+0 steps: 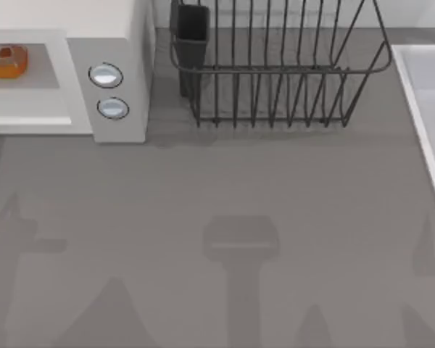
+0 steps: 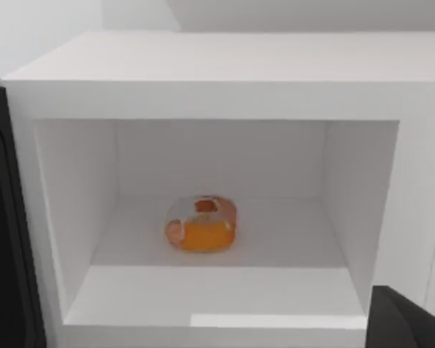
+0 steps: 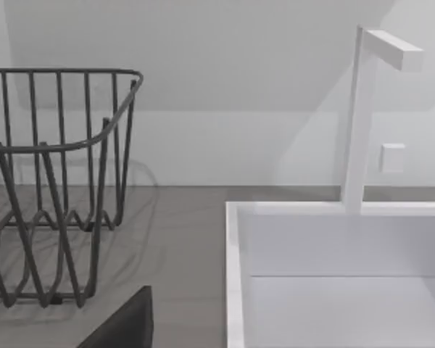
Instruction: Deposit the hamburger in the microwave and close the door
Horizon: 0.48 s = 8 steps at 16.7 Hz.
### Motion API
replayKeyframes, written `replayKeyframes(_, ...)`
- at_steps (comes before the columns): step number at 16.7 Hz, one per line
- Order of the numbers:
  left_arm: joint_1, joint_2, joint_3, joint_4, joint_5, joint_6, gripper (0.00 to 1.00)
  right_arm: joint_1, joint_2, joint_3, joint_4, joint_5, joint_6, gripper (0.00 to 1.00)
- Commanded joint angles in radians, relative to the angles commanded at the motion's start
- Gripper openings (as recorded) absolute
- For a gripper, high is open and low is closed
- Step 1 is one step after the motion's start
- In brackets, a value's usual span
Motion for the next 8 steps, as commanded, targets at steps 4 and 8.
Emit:
replayKeyframes(4,0.101,-0.016,0.018,-0.032,0.102,0.000,0.00,0.000,0.000,0.000,0.000,0.000,0.000,1.00)
replayKeyframes(8,0.207,-0.041,0.035,-0.081,0.207,0.000,0.00,0.000,0.000,0.000,0.000,0.000,0.000,1.00)
